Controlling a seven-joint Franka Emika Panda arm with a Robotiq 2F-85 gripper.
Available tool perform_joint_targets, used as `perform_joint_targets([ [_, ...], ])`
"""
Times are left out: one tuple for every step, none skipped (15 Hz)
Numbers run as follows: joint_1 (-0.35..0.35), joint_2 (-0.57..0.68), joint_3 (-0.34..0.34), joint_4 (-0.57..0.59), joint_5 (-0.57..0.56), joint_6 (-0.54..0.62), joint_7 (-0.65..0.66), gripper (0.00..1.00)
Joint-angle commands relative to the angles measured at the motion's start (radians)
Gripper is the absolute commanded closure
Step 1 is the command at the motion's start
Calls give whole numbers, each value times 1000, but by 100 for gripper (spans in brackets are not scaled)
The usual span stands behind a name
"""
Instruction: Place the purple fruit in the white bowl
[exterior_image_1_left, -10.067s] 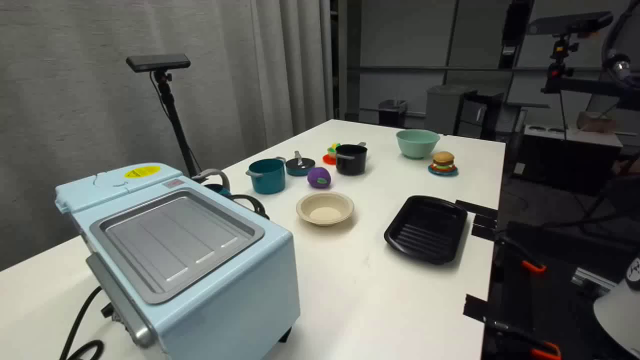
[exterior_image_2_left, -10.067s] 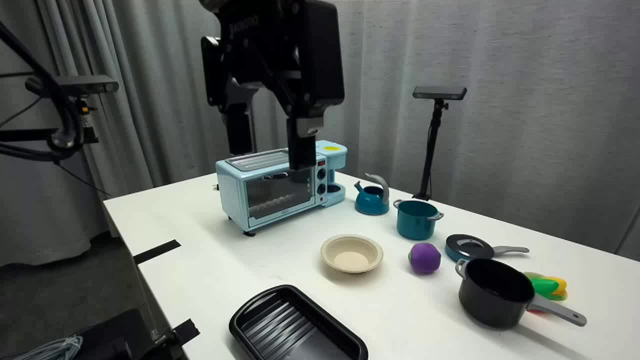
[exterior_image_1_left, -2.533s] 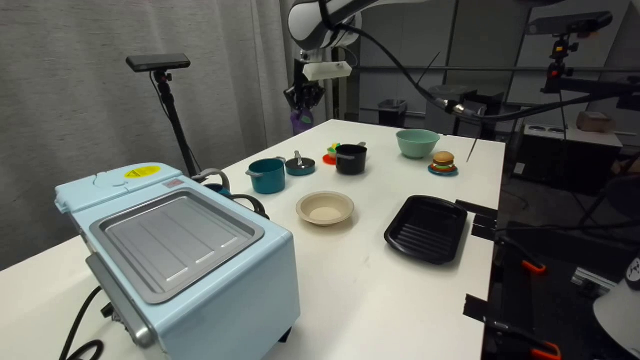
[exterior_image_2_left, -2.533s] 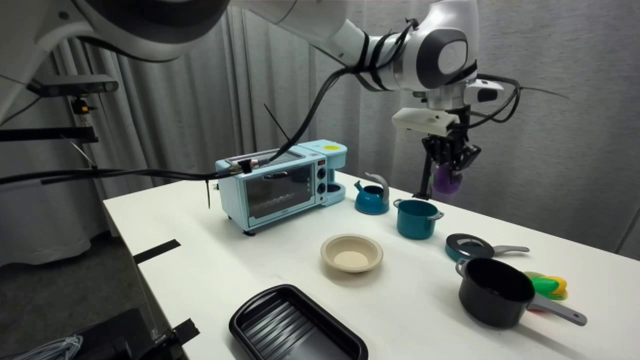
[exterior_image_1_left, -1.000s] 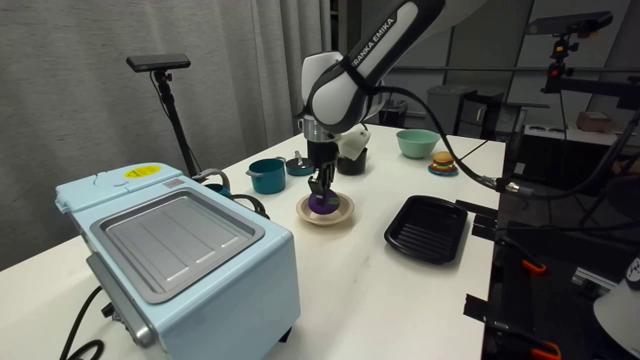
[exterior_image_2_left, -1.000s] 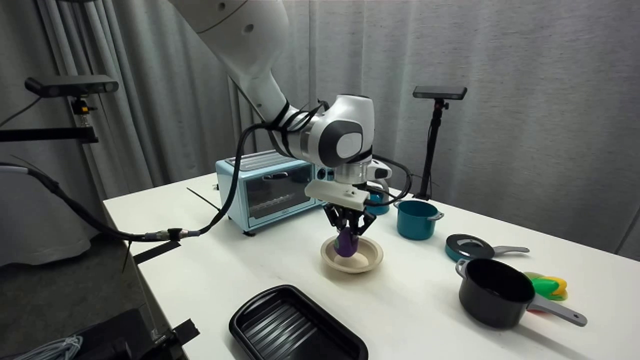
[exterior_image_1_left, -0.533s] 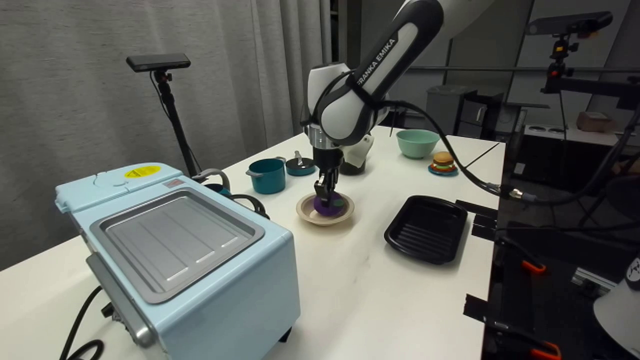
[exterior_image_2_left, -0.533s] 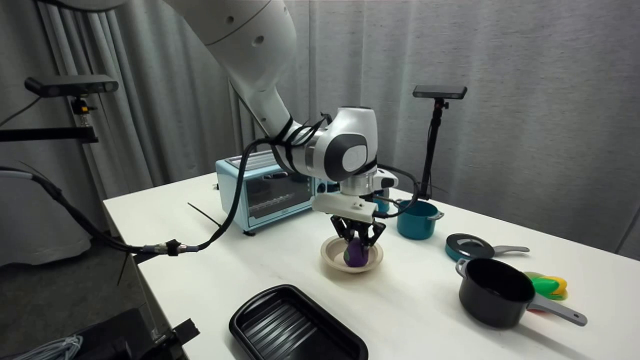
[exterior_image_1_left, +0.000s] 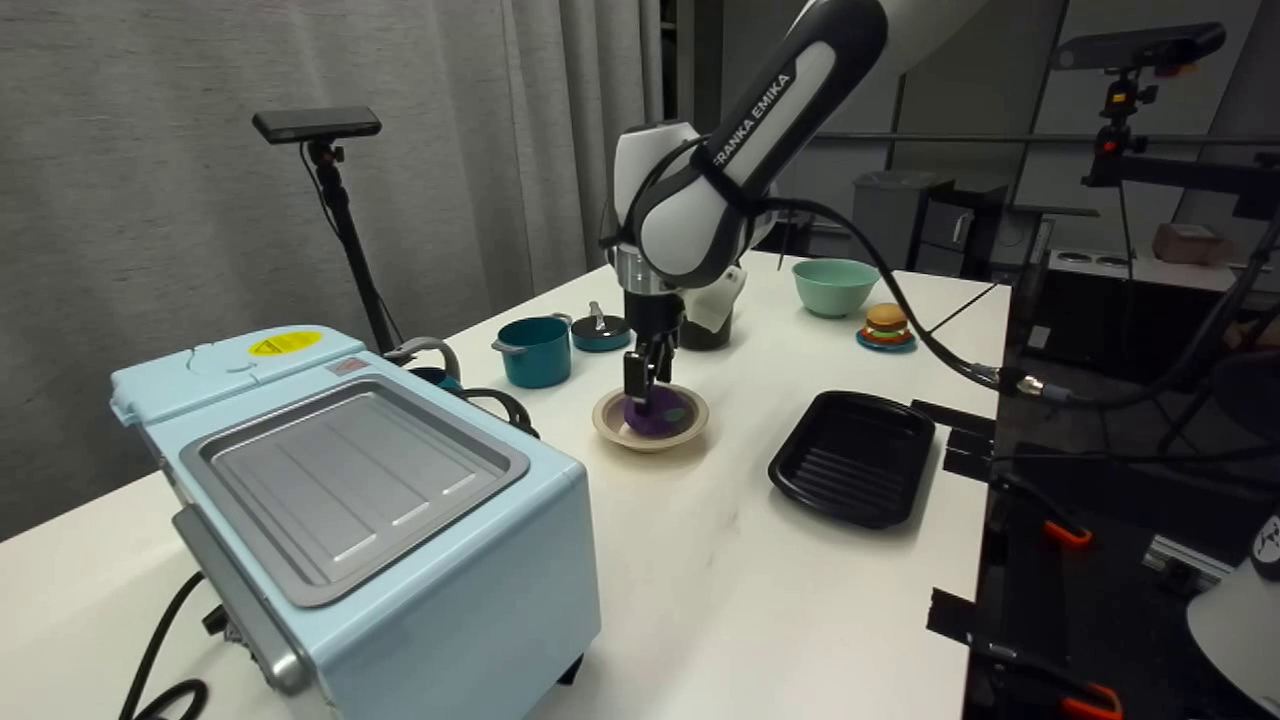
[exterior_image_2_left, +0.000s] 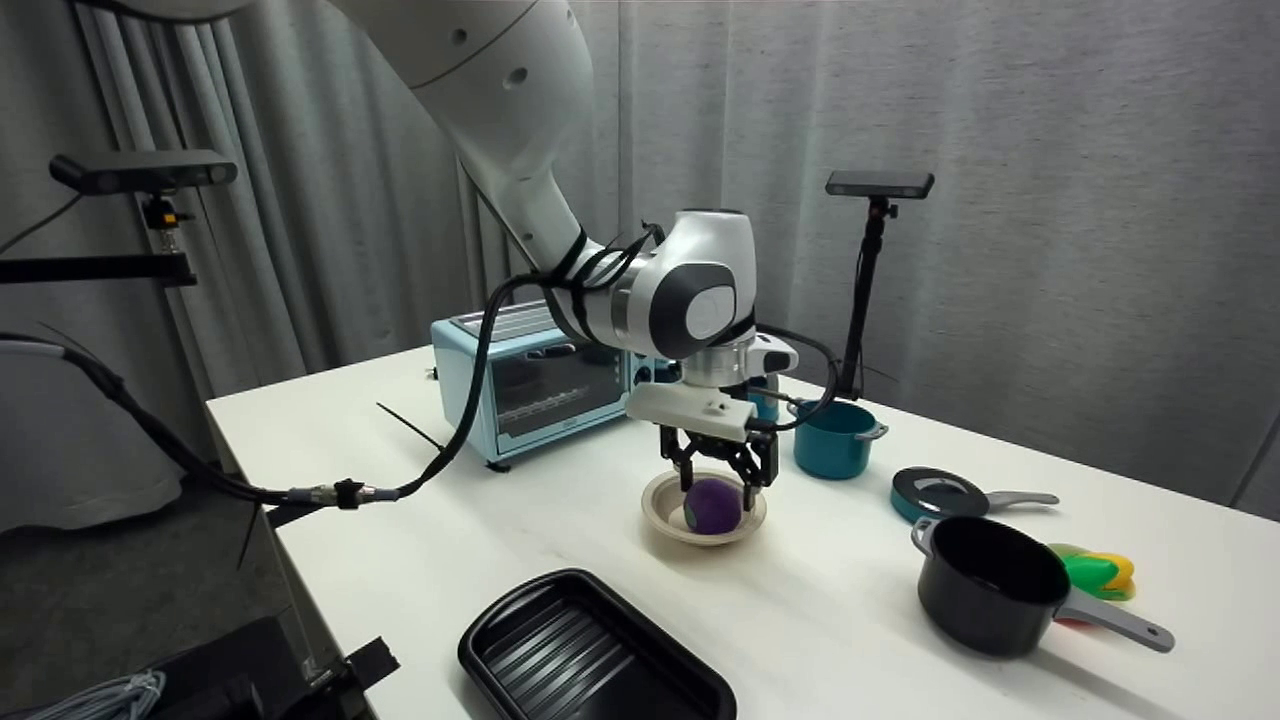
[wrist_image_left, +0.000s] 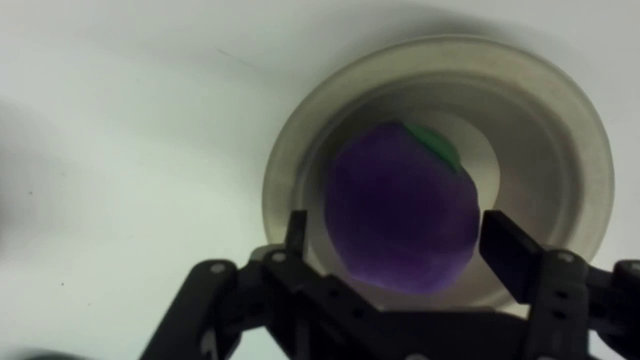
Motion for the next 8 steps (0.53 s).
perform_joint_targets([
  [3, -13, -9, 5, -3, 7, 13, 0],
  [4, -14, -12, 8, -4, 7, 17, 0],
  [9, -13, -14, 11, -5, 5, 26, 0],
  [10, -17, -16, 11, -8, 8, 29, 0],
  [12, -21, -16, 10, -10, 3, 32, 0],
  [1, -10, -5, 10, 1, -3, 8, 0],
  [1, -11, -5, 10, 1, -3, 8, 0],
  [1, -10, -5, 9, 1, -3, 8, 0],
])
